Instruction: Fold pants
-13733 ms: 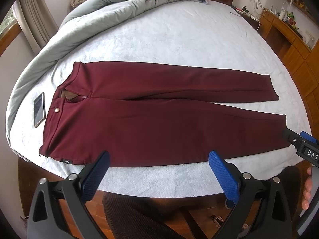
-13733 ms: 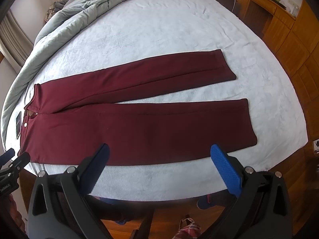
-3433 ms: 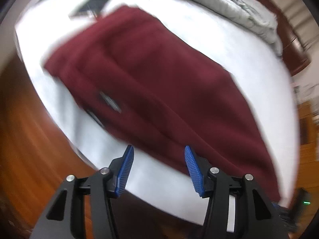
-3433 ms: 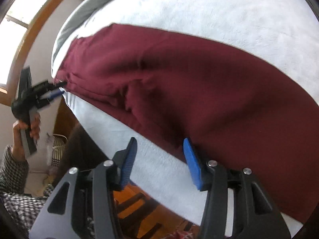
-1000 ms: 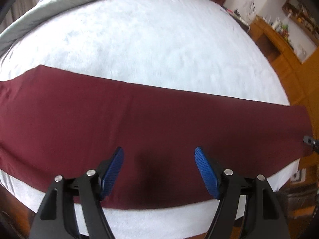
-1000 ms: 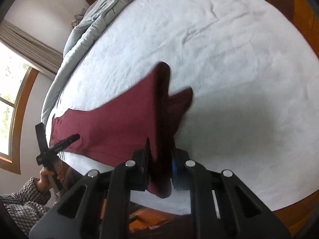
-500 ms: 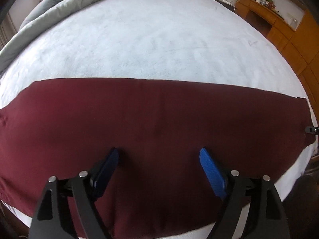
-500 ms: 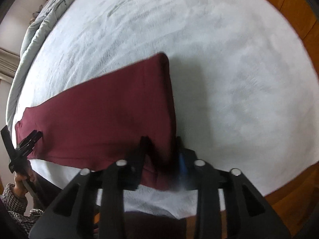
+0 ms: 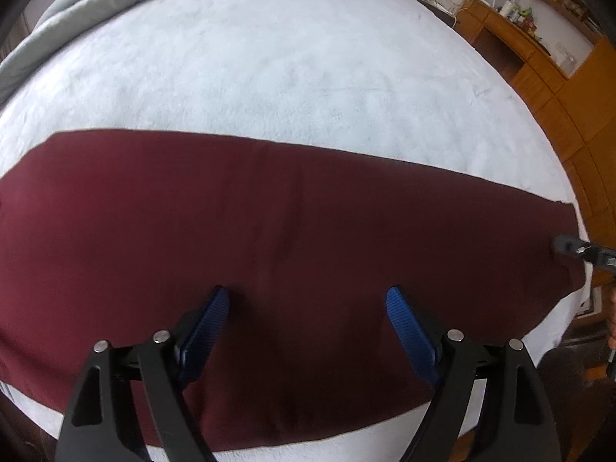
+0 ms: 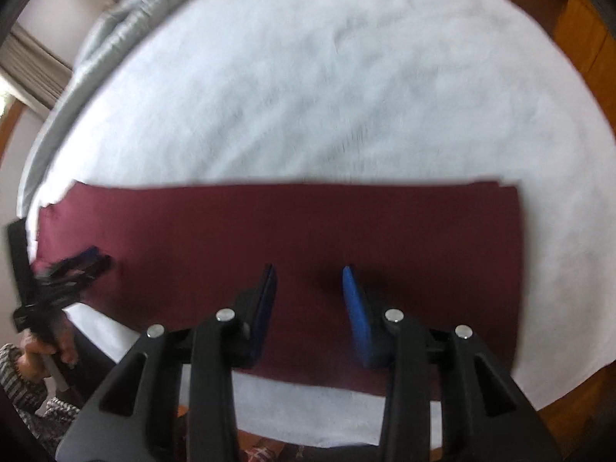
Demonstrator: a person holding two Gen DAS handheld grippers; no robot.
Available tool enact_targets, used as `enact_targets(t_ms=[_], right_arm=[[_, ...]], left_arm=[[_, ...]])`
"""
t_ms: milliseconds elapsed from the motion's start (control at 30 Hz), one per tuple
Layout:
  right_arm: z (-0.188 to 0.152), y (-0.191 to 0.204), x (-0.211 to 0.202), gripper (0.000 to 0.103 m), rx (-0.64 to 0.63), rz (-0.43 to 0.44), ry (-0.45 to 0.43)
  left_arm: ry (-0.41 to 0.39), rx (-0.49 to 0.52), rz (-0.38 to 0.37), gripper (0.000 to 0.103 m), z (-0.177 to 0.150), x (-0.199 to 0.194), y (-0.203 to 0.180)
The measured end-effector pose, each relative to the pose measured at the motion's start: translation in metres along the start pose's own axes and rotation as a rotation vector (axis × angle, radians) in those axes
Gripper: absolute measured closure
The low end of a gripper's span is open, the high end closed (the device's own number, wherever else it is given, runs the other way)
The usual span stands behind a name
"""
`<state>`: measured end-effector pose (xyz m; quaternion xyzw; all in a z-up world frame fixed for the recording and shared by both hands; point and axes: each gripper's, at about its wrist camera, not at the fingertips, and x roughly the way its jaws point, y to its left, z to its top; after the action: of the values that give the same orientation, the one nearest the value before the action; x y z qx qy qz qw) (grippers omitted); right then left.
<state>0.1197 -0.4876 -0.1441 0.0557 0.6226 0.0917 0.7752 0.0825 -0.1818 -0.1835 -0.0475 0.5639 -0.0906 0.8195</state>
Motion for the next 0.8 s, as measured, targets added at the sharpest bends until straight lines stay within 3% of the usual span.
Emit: enact_targets(t_ms=[100,233,333,467,600,800], right_arm=[[-0.001,-0.001,0.014,0.067,0.031,0.004,0.008],[-0.002,-0.009,-0.010,0.064,0.064,0.065,-0.017],[-0.013,-0.035,-0.051,0.040,0.140,0.121,-0.110],[-0.042,-0.081,-0.090,0.030,0.255,0.117,-0.186],[-0.075,-0.122,-0.086,0.030,0.371,0.137,-0.172],[-0.100,-0.138,-0.055,0.031,0.454,0.205,-0.136]], left_arm=[[0.016,0.026,0.002,0.011,0.002,0.005,-0.004],[0.019,0.039,0.024,0.011,0.005,0.001,-0.011],[0.009,0.020,0.000,0.010,0.005,-0.013,-0.012],[-0.010,0.007,-0.033,0.007,0.000,-0.033,-0.015],[-0.022,0.001,-0.060,0.007,-0.003,-0.036,-0.024],[0.001,0.039,-0.041,0.007,-0.007,-0.025,-0.040]])
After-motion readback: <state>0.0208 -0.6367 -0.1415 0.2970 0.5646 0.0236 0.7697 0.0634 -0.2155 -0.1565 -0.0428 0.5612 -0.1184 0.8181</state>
